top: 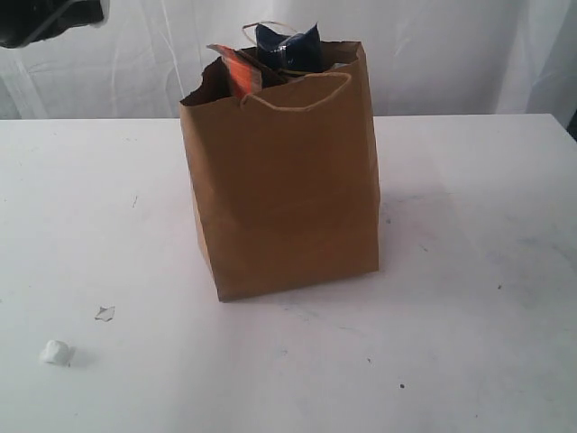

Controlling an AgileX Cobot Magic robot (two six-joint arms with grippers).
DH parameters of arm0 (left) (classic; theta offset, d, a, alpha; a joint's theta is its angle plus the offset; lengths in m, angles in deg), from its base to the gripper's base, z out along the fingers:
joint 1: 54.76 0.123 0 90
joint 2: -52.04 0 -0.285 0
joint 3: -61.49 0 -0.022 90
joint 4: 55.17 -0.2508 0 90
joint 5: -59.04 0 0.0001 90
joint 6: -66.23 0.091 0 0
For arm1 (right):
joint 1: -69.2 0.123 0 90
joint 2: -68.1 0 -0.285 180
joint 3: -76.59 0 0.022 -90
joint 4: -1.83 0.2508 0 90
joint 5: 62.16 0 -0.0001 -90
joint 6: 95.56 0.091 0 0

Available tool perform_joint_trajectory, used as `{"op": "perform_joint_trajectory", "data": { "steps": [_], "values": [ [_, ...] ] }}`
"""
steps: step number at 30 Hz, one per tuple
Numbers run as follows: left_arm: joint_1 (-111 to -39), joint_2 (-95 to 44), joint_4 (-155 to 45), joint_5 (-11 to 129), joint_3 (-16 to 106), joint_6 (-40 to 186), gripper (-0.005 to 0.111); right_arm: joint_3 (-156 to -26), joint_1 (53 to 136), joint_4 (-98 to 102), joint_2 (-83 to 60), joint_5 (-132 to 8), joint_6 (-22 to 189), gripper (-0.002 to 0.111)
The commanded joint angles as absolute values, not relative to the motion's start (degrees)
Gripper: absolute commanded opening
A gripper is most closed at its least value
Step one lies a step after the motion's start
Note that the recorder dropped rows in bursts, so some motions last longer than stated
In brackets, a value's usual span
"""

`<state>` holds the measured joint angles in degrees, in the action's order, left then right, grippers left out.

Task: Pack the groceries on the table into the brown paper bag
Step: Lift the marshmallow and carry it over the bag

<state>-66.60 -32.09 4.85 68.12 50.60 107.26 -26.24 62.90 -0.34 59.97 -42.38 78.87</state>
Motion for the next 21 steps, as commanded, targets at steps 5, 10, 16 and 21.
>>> {"op": "perform_joint_trajectory", "data": {
  "steps": [5,10,16,21],
  "values": [
    [-66.9,-33.7,6.5,71.1,51.8,107.1,0.000,-26.2,62.5,-0.8,60.3,-42.5,78.9,0.000],
    [-66.9,-33.8,7.4,71.6,51.8,106.7,0.000,-26.2,62.5,-0.8,60.3,-42.5,78.9,0.000],
    [-68.2,-33.8,-31.0,70.2,52.0,71.4,0.000,-26.2,62.5,-0.8,60.3,-42.5,78.9,0.000],
    [-70.0,-33.8,-53.1,61.5,52.0,46.6,0.000,-26.2,62.5,-0.8,60.3,-42.5,78.9,0.000]
  ]
}}
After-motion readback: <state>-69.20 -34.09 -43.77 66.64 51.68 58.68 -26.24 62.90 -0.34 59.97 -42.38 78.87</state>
